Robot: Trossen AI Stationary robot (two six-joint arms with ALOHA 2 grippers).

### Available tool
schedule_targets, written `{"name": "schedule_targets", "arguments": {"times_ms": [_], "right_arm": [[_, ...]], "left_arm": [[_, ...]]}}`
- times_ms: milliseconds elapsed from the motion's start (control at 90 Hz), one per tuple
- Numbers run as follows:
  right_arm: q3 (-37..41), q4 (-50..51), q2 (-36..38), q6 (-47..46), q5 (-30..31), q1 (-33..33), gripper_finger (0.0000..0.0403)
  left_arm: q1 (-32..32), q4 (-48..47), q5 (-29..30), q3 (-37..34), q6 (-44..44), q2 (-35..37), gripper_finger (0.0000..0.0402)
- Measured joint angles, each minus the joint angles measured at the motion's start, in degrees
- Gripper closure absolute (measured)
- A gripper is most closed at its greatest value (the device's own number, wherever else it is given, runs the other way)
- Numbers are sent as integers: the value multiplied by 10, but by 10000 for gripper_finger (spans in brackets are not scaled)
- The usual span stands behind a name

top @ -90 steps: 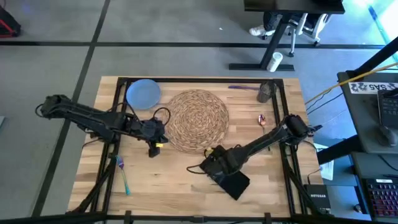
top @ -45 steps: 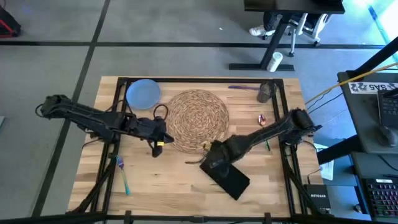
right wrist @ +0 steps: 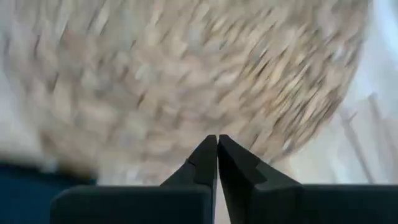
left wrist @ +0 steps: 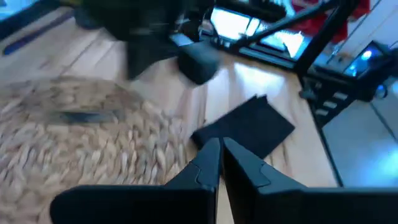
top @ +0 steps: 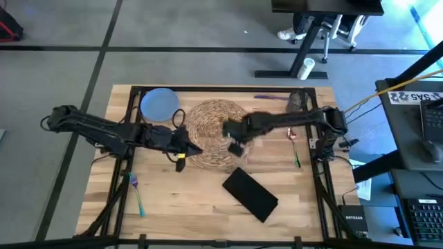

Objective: Set table place
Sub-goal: Put the black table napkin to the left side of the brown placemat

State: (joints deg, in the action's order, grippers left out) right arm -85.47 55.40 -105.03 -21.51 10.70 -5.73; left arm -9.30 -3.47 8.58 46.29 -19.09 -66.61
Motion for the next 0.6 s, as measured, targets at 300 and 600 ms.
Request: {"name": "schedule_targets", "arguments": {"times_ms": [300,600], "right_arm": [[0,-85,0,62,-85,-96,403],[1,-117,-43,92,-128,-143,403]], "left_arm": [[-2,5,0,23,0,-67,401],[-2,61,-1,25,-16,-69,402]]}}
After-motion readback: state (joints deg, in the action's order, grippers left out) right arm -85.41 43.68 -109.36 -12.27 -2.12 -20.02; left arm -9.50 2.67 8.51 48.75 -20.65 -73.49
